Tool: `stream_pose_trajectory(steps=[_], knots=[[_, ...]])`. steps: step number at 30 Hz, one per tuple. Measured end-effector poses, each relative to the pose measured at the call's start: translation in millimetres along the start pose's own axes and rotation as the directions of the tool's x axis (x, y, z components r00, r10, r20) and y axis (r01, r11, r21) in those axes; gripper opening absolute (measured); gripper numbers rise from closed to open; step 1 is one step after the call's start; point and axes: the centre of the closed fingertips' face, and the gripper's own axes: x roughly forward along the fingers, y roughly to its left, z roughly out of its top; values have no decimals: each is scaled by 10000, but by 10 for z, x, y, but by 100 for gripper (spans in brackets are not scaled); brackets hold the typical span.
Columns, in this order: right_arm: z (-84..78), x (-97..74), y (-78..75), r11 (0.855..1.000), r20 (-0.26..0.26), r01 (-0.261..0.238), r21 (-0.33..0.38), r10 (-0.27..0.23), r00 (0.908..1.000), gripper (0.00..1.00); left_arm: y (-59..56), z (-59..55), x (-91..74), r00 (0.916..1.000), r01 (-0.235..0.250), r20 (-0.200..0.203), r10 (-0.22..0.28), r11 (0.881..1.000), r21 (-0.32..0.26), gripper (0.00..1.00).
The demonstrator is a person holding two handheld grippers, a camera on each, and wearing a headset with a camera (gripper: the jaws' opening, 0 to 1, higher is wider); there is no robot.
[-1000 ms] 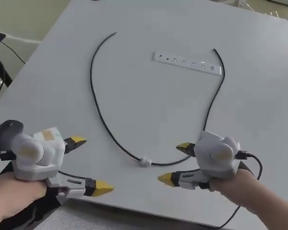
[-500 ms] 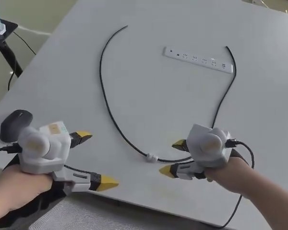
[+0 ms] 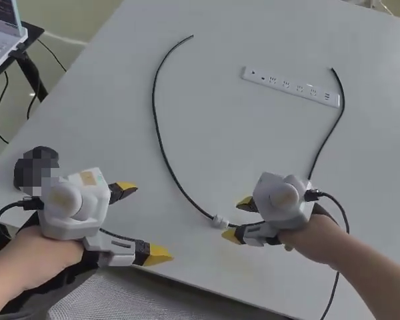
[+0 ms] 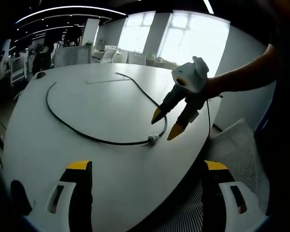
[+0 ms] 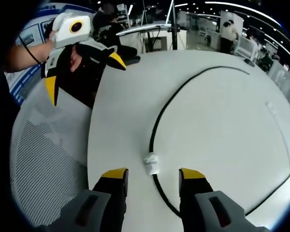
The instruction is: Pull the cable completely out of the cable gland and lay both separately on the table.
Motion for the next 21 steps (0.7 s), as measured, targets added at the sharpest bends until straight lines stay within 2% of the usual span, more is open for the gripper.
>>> stream_pose_trajectory(steps=[3, 8, 14, 21], knots=[[-13, 35, 19, 9994, -181, -55, -351, 49, 9998, 37, -24, 12, -8, 10000, 32, -16, -32, 10000, 70, 94], [-123, 119, 27, 9960, -706, -142, -885, 79, 9975, 32, 58, -16, -14, 9998, -174, 54, 174, 9998, -58, 95], [-100, 168, 26, 9952, -682, -182, -963, 117, 9976, 27, 91, -101, -26, 9998, -217, 3, 217, 9996, -169, 95], [-74, 203, 36, 9925, -707, -295, -1186, 212, 9973, 19, 97, -130, -40, 9996, -271, -18, 270, 9994, -221, 94]])
